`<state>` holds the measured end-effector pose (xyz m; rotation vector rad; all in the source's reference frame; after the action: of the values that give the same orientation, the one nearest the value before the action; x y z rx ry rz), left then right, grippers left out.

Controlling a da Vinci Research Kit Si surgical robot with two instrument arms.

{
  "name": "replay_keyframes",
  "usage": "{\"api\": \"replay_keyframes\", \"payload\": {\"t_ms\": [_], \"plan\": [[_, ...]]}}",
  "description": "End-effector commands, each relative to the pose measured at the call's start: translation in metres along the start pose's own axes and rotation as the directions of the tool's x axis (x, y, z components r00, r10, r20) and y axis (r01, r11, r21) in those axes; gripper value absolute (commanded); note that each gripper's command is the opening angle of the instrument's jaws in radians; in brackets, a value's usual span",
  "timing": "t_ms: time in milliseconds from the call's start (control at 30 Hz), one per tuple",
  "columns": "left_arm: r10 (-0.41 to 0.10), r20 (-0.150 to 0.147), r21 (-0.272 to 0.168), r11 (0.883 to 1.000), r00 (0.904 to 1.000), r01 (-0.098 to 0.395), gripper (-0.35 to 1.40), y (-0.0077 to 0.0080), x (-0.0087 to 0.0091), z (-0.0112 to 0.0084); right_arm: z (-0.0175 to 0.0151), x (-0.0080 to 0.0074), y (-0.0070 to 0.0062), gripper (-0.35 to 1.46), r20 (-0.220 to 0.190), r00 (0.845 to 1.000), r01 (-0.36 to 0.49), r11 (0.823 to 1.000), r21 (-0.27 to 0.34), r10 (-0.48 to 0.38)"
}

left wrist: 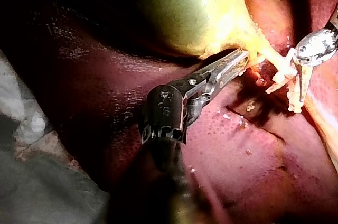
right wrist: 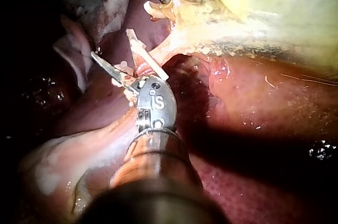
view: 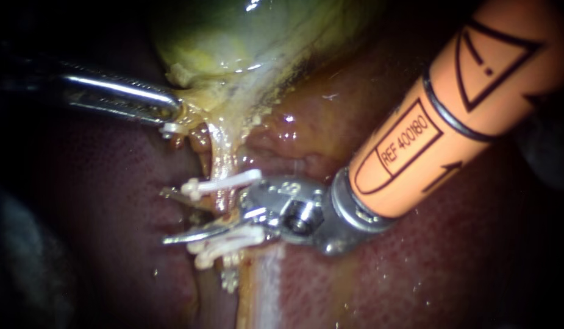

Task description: Go to the cutting position right tube

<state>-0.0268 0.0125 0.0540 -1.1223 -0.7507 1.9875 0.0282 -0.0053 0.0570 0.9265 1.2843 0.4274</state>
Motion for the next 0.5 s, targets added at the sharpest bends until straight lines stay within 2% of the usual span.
{"api": "replay_keyframes", "payload": {"t_ms": [33, 233, 500], "plan": [[0.001, 0.0, -0.001, 1.0, 1.0, -0.001, -0.35, 0.0, 0.0, 0.0, 0.0, 0.0003, -0.0003, 1.3, -0.008, 1.0, -0.006, 1.0, 0.002, 0.006], [0.001, 0.0, -0.001, 1.0, 1.0, -0.001, -0.35, 0.0, 0.0, 0.0, -0.0004, 0.0018, -0.0017, 1.3, -0.025, 0.999, -0.024, 1.0, 0.018, 0.025], [0.001, 0.0, -0.001, 1.0, 1.0, -0.001, -0.35, -0.0001, 0.0, 0.0, -0.0008, 0.0019, -0.0016, 1.3, -0.031, 0.999, -0.031, 0.999, 0.022, 0.032]]}}
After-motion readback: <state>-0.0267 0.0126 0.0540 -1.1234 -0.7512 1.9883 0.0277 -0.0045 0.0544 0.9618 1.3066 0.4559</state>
